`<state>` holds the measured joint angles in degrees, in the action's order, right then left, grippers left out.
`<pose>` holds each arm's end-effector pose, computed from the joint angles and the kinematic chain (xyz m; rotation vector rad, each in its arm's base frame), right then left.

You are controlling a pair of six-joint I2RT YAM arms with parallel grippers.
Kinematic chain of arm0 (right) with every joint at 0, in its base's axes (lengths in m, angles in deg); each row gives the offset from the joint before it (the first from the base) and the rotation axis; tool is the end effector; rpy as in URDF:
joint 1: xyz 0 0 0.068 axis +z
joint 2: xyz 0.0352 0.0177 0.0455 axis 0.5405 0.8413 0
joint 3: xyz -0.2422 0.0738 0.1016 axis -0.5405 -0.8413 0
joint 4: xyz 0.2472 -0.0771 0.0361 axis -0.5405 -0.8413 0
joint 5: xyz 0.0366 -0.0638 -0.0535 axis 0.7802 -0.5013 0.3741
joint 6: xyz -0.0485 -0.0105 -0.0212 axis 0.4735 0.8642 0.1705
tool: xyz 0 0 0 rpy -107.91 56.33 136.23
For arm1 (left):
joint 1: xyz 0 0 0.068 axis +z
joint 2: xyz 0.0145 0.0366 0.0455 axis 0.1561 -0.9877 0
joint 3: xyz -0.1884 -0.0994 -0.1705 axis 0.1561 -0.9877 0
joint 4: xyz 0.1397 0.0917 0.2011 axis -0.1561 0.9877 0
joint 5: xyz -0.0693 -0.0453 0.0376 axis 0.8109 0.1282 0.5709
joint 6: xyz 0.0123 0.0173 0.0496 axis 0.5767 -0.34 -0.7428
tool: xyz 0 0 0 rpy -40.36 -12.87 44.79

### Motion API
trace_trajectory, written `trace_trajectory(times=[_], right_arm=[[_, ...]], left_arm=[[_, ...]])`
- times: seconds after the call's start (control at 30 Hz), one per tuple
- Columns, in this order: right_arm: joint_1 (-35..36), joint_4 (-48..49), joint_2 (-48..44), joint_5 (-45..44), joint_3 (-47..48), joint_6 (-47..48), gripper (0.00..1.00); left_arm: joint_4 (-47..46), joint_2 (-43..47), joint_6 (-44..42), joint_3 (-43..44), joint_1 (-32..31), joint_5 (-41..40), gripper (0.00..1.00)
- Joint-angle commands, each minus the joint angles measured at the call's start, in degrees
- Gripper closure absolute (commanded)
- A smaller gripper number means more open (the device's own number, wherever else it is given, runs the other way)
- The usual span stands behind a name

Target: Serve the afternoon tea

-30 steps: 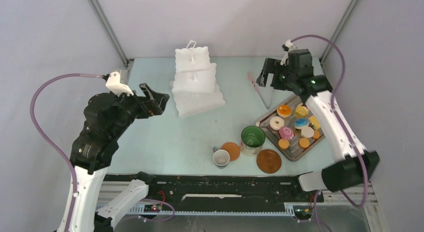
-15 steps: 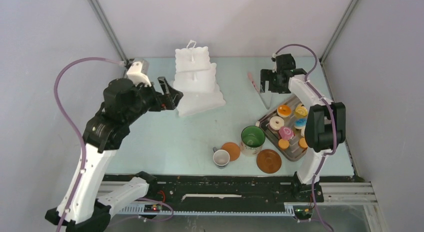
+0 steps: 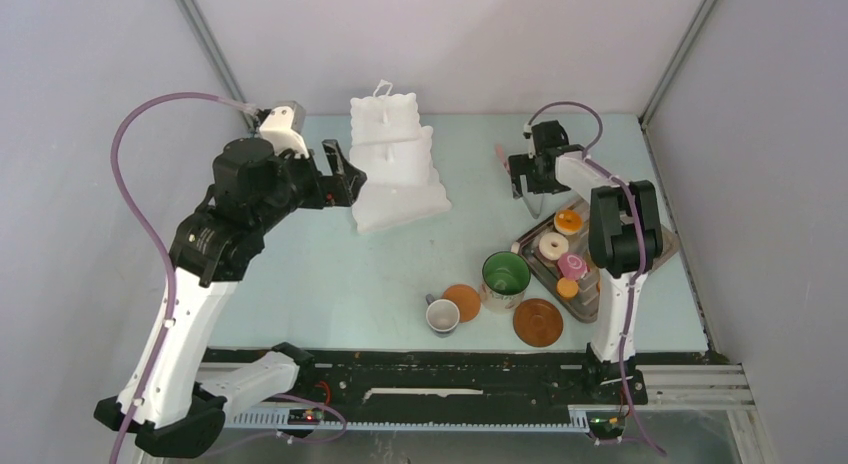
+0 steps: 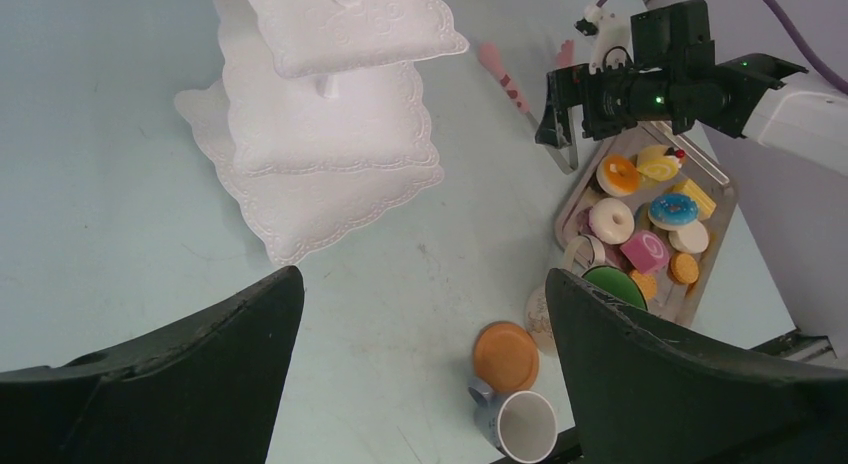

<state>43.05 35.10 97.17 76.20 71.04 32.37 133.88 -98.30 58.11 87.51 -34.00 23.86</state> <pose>0.4408 0.0782 0.1710 -0.1472 2.5948 0.0110 0.1551 -0.0715 0.4694 0.0858 1.9467 -0.4918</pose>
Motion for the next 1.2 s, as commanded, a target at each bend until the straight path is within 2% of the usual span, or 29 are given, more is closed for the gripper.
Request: trace_trajectory(times=[0.0,0.13,0.3,0.53,0.67,0.87,1.17], right_arm=[[-0.1,0.4,2.6,-1.6,7.1,1.8,0.0],[-0.9,-3.8,5.5,-0.2,10.4,1.6,0.06],[-1.3,-7.3,8.5,1.5,14.0,1.8,0.09],[-1.3,-10.4,11.3,2.6,17.7,2.3,0.0],[-1.1,-12.9,13.0,2.3,20.9,1.6,0.01],[-0.7,-14.2,13.4,2.6,22.6,1.1,0.2],[-0.9,-6.4,6.5,5.3,15.2,-2.6,0.33]], left_arm=[[0.1,-0.5,-2.1,1.4,-0.3,-1.3,0.02],[-0.1,-0.8,-2.6,1.8,-0.3,-1.3,0.02],[0.7,-0.1,-3.3,2.0,-0.3,-2.3,0.02],[0.7,0.1,-3.3,1.9,-0.3,-2.3,0.02],[0.7,0.1,-3.2,2.0,-0.3,-2.3,0.02],[0.6,0.4,-3.3,1.9,-0.3,-2.4,0.02],[0.7,1.2,-3.2,1.7,-0.3,-2.5,0.02]])
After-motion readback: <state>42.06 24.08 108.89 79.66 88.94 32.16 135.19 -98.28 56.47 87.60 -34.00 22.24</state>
